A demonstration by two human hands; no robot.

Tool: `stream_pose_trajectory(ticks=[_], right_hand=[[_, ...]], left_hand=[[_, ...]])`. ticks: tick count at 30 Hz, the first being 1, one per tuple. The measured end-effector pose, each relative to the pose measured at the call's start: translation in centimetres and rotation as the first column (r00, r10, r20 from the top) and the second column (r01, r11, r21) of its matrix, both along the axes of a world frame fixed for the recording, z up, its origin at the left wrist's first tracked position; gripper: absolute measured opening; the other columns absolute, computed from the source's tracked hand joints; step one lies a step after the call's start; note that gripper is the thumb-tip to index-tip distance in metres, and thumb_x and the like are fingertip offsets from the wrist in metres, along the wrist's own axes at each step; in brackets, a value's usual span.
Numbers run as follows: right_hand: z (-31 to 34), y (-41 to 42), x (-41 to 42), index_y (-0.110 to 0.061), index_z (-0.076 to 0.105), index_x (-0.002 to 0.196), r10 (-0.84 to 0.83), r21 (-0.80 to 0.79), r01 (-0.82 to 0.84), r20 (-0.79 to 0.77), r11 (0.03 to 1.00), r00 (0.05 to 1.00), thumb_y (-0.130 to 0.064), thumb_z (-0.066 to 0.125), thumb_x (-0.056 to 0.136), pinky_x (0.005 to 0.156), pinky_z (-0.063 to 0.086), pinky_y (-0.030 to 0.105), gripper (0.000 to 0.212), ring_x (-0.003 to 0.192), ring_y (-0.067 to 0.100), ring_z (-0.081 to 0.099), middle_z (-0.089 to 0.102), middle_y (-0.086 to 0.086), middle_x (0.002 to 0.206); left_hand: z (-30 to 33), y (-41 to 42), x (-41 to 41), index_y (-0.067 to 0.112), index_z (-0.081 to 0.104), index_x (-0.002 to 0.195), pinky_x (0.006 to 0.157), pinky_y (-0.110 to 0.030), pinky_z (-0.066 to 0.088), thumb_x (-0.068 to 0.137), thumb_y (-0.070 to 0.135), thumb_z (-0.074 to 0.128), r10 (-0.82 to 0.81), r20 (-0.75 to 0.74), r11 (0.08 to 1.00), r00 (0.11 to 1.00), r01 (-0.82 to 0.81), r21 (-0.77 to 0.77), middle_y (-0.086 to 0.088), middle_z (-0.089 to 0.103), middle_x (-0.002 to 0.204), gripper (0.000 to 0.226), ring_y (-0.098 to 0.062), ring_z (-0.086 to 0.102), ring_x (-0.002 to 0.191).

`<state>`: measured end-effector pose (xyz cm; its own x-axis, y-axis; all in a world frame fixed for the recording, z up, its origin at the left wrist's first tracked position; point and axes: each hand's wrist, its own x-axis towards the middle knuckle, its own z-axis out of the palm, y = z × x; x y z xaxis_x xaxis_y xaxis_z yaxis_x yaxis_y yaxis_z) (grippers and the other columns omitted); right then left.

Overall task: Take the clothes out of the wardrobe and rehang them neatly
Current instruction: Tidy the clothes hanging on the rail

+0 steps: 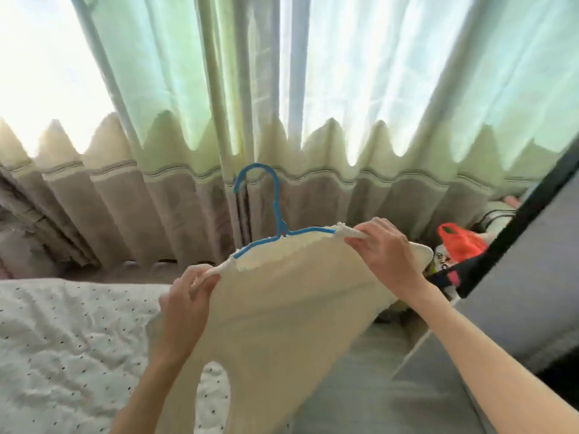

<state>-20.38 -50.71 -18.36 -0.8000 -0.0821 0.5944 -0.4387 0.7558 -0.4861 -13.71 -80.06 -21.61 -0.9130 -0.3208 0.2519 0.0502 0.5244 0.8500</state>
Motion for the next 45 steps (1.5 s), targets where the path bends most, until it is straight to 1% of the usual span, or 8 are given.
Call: stream_pose_trajectory(ticks=[3, 9, 13, 20, 26, 32, 38, 45], right_hand=[[2.3, 6.8, 2.4, -0.005, 0.064, 0.079, -0.162, 0.051, 0.167, -0.089, 0.985, 0.983, -0.037, 0.059, 0.082, 0.068, 0.033, 0.018, 0.033, 0.074, 0.012, 0.048, 0.060, 0.004, 0.072], [3.8, 22.1, 10.1, -0.007, 0.065, 0.091, -0.499, 0.130, 0.501, -0.049, 0.856, 0.865, -0.038, 0.054, 0.088, 0.067, 0.035, 0.029, 0.033, 0.081, 0.023, 0.053, 0.059, 0.004, 0.083], [3.4, 30.9, 16.0, -0.015, 0.065, 0.081, -0.726, 0.256, 0.735, -0.147, 0.628, 0.671, -0.049, 0.045, 0.083, 0.068, 0.028, 0.031, 0.040, 0.074, 0.025, 0.058, 0.062, -0.003, 0.073], [2.1, 39.3, 26.0, -0.014, 0.055, 0.061, -0.893, 0.212, 0.871, 0.016, 0.442, 0.450, -0.047, 0.037, 0.085, 0.064, 0.025, 0.031, 0.045, 0.063, 0.026, 0.054, 0.051, -0.003, 0.058], [2.0, 43.5, 32.7, -0.019, 0.038, 0.054, -0.780, -0.059, 0.901, 0.478, 0.430, 0.404, -0.038, 0.062, 0.084, 0.055, 0.031, 0.030, 0.044, 0.053, 0.011, 0.041, 0.039, -0.005, 0.052], [3.4, 44.8, 36.1, -0.020, 0.027, 0.051, -0.820, -0.186, 0.955, 0.490, 0.232, 0.295, -0.033, 0.069, 0.080, 0.056, 0.021, 0.031, 0.053, 0.050, 0.010, 0.028, 0.026, -0.009, 0.044], [3.4, 44.7, 34.7, -0.018, 0.028, 0.050, -0.793, -0.244, 0.969, 0.597, -0.036, 0.120, -0.032, 0.064, 0.084, 0.054, 0.020, 0.031, 0.051, 0.050, 0.013, 0.031, 0.029, -0.005, 0.049], [1.7, 46.4, 26.3, 0.009, 0.052, 0.086, -0.716, -0.473, 0.864, 0.663, -0.174, 0.219, -0.017, 0.046, 0.094, 0.068, 0.038, 0.031, 0.028, 0.071, 0.024, 0.051, 0.055, 0.029, 0.082]], left_hand=[[3.2, 6.7, -2.4, 0.033, 0.056, 0.082, 0.094, -0.049, 0.037, 0.087, 0.040, 0.052, -0.122, -0.102, 0.991, 0.987, 0.115, -0.073, 0.015, 0.058, 0.076, 0.009, -0.021, 0.049, 0.083], [5.9, 22.4, -5.5, 0.021, 0.059, 0.082, 0.079, -0.035, 0.026, 0.091, 0.024, 0.057, -0.399, -0.207, 0.910, 0.893, 0.358, -0.209, 0.005, 0.052, 0.080, 0.010, -0.022, 0.051, 0.072], [6.0, 32.2, -5.0, 0.020, 0.059, 0.083, 0.077, -0.032, 0.021, 0.090, 0.017, 0.059, -0.519, -0.235, 0.849, 0.822, 0.463, -0.255, 0.007, 0.053, 0.079, 0.007, -0.021, 0.050, 0.072], [4.9, 47.6, -3.5, 0.016, 0.062, 0.092, 0.075, -0.036, 0.024, 0.092, 0.014, 0.054, -0.786, -0.127, 0.599, 0.605, 0.696, -0.397, -0.001, 0.060, 0.088, 0.008, -0.030, 0.052, 0.090], [3.6, 58.0, -2.3, 0.017, 0.063, 0.096, 0.077, -0.039, 0.032, 0.093, 0.014, 0.051, -0.901, -0.048, 0.413, 0.432, 0.818, -0.400, -0.006, 0.062, 0.090, 0.013, -0.034, 0.057, 0.091], [4.1, 67.1, 0.0, 0.013, 0.058, 0.114, 0.073, -0.031, 0.031, 0.099, 0.026, 0.038, -0.957, 0.074, 0.226, 0.279, 0.885, -0.406, -0.008, 0.059, 0.112, 0.029, -0.032, 0.054, 0.102], [3.4, 73.0, -0.7, 0.019, 0.045, 0.136, 0.101, -0.030, 0.032, 0.099, 0.026, 0.036, -0.982, 0.188, -0.092, -0.018, 0.913, -0.396, -0.002, 0.047, 0.137, 0.038, -0.021, 0.043, 0.126], [2.9, 75.6, -5.8, 0.017, 0.036, 0.140, 0.107, -0.030, 0.027, 0.099, 0.022, 0.037, -0.980, 0.170, -0.173, -0.107, 0.878, -0.447, -0.006, 0.039, 0.142, 0.041, -0.020, 0.034, 0.132]])
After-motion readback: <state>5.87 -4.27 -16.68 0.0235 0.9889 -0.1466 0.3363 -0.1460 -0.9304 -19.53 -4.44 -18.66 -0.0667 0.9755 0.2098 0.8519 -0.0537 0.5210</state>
